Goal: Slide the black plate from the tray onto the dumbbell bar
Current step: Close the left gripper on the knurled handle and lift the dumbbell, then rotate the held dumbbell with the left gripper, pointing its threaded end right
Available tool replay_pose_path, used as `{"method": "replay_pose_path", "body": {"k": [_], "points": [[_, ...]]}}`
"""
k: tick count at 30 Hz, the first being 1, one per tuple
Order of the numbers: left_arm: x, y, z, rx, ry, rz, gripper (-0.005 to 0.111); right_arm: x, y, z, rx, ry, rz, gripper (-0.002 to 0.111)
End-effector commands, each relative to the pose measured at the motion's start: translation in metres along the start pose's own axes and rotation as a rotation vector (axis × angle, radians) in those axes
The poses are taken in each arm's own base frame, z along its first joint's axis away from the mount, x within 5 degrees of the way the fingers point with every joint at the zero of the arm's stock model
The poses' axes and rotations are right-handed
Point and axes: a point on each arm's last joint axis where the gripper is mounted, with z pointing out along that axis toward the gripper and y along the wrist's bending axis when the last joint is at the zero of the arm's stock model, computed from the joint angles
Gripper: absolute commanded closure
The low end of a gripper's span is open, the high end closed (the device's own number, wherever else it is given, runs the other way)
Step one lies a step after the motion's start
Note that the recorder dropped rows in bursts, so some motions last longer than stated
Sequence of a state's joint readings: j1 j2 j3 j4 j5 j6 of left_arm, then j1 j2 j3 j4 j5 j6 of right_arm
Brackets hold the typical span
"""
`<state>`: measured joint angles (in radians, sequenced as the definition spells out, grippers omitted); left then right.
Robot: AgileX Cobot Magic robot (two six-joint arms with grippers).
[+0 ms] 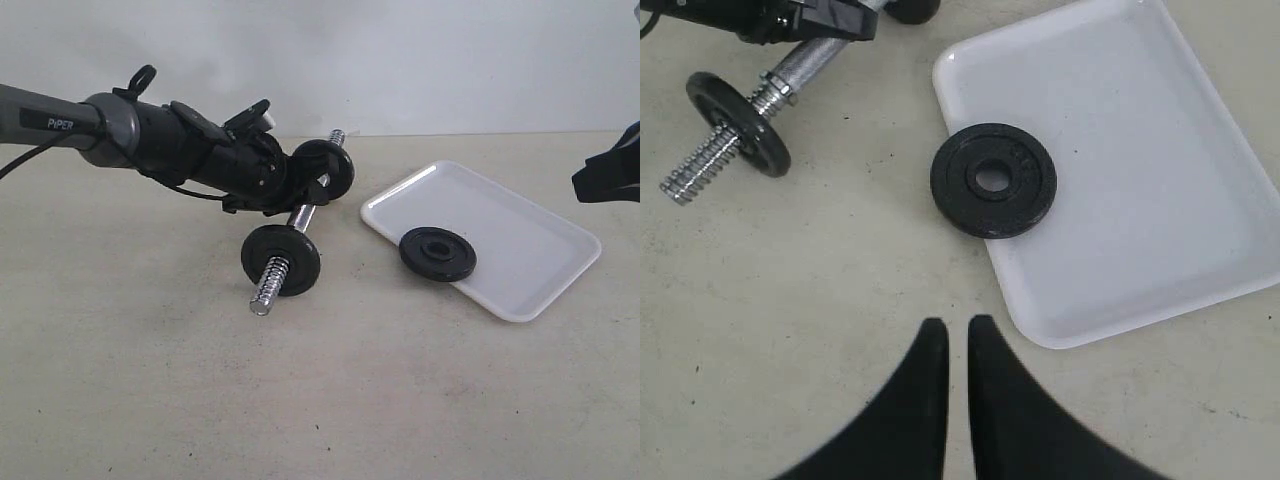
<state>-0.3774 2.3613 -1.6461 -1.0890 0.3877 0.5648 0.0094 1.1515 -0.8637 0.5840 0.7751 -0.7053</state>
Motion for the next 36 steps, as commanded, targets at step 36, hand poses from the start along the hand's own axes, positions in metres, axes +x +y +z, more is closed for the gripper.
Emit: {"method": "replay_pose_path", "body": {"k": [36], "points": [[-0.004, 0.02, -0.069, -0.106, 0.298, 0.059, 0.102, -0.001, 0.001, -0.001, -0.007, -0.005, -0.007, 0.104]]}}
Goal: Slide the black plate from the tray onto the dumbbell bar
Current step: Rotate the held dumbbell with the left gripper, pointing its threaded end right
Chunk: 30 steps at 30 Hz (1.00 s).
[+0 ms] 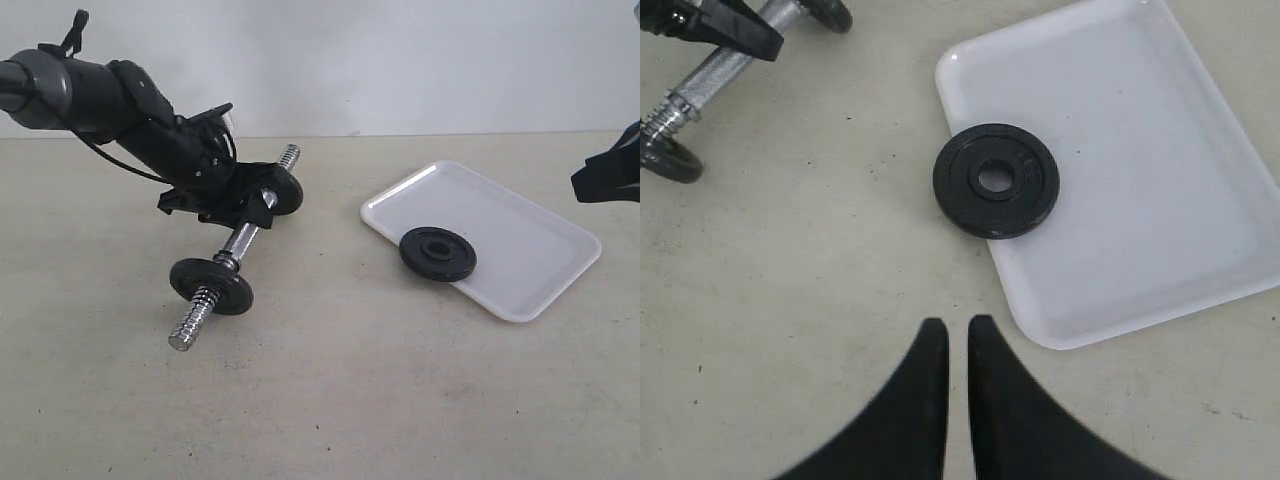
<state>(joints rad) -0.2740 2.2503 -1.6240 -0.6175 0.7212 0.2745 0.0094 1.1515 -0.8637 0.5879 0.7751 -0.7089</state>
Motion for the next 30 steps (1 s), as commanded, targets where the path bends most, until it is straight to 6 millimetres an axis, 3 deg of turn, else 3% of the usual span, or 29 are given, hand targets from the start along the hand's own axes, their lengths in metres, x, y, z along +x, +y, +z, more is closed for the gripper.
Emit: {"method": "replay_pose_path", "body": {"k": [1, 6, 15, 24, 30], "points": [[0.009, -0.004, -0.013, -0.006, 0.021, -0.005, 0.102, -0.001, 0.001, -0.001, -0.005, -0.003, -0.006, 0.104], [0.019, -0.004, -0.029, -0.055, 0.004, 0.035, 0.102, -0.001, 0.001, -0.001, -0.008, 0.0, -0.006, 0.104], [0.049, -0.015, -0.087, -0.11, -0.112, 0.034, 0.102, 0.0, 0.002, -0.001, -0.021, 0.015, -0.006, 0.104], [0.1, 0.001, -0.086, -0.15, -0.117, -0.044, 0.102, 0.001, 0.003, -0.001, -0.031, 0.027, -0.006, 0.104], [0.115, 0.005, -0.087, -0.154, -0.155, -0.101, 0.102, 0.002, 0.003, -0.001, -0.035, 0.031, -0.006, 0.104]]}}
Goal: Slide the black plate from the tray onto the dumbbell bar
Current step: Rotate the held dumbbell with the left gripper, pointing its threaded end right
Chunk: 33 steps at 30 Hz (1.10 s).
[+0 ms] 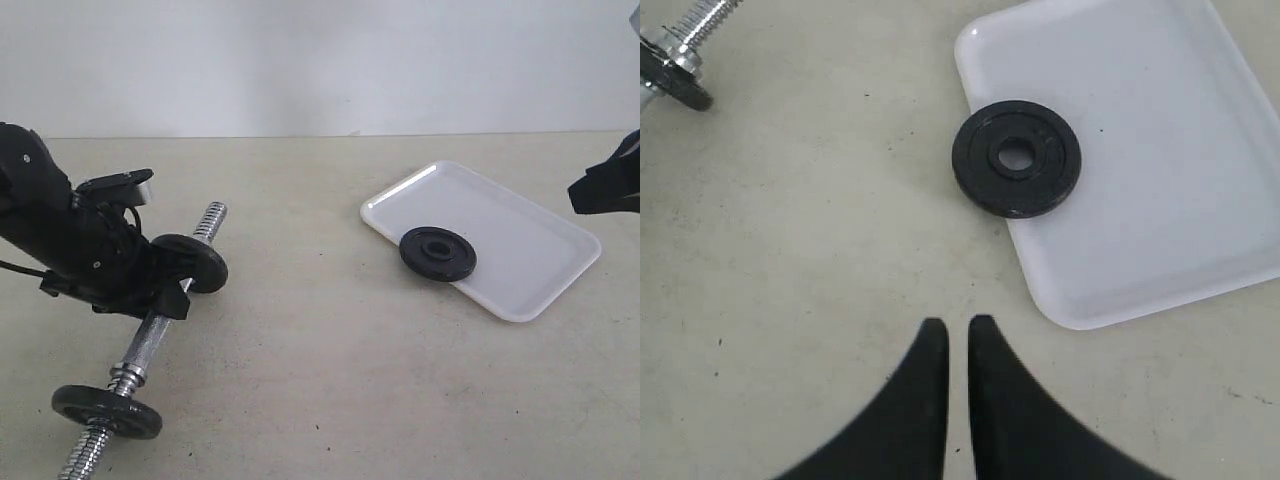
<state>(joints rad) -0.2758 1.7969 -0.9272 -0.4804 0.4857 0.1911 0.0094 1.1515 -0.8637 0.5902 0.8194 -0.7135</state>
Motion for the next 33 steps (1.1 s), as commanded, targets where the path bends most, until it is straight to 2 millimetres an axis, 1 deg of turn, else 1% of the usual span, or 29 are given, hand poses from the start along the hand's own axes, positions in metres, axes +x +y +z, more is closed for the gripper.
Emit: {"method": "replay_pose_path", "body": {"k": [1, 4, 16, 20, 33], "points": [[-0.01, -0.007, -0.02, 0.037, -0.169, -0.085, 0.102, -0.001, 0.001, -0.001, -0.008, 0.002, -0.003, 0.104], [-0.009, -0.007, -0.022, 0.043, -0.174, -0.093, 0.102, -0.001, 0.001, -0.001, -0.009, 0.004, -0.003, 0.104], [-0.013, -0.013, -0.023, 0.122, -0.2, -0.266, 0.102, 0.0, 0.002, -0.001, -0.017, 0.013, -0.003, 0.104], [-0.017, -0.014, -0.025, 0.155, -0.235, -0.377, 0.102, 0.0, 0.002, -0.001, -0.017, 0.013, -0.003, 0.104], [-0.025, -0.008, -0.026, 0.164, -0.349, -0.588, 0.102, 0.0, 0.002, -0.001, -0.017, 0.013, -0.003, 0.104]]}}
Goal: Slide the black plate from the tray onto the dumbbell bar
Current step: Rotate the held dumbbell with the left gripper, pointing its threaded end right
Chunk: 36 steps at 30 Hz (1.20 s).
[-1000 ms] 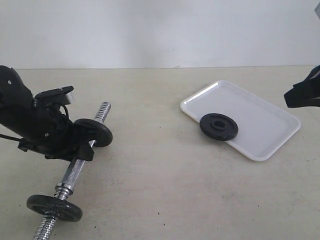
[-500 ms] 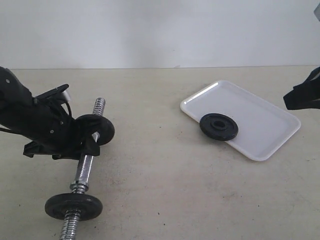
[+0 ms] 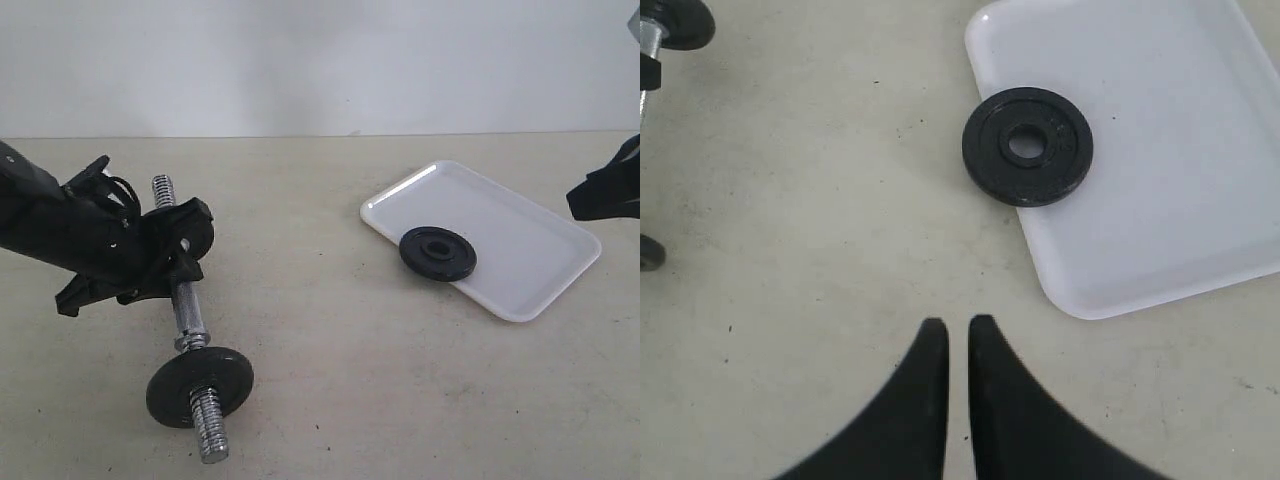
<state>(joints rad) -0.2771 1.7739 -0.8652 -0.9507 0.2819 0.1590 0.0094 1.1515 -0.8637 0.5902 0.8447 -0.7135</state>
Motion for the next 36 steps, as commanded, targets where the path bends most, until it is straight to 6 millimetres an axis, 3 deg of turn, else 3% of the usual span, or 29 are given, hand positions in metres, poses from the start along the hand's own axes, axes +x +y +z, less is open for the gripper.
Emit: {"method": "replay_pose_path", "body": {"k": [1, 17, 27, 36], "points": [[-0.0182, -0.0164, -0.0197, 0.069, -0.151, -0.133, 0.102, -0.0014, 0.0003, -0.0012, 0.0, -0.006, -0.003, 0.104], [-0.0202, -0.016, -0.02, 0.115, -0.149, -0.709, 0.102, -0.0016, 0.0001, -0.0012, 0.001, -0.008, -0.003, 0.104], [-0.0241, -0.0151, -0.0207, 0.124, -0.194, -0.734, 0.102, -0.0019, -0.0001, -0.0012, 0.004, -0.011, -0.003, 0.104], [-0.024, -0.0141, -0.0207, 0.102, -0.201, -0.632, 0.102, -0.0006, 0.001, -0.0012, -0.008, 0.003, -0.003, 0.104]]}}
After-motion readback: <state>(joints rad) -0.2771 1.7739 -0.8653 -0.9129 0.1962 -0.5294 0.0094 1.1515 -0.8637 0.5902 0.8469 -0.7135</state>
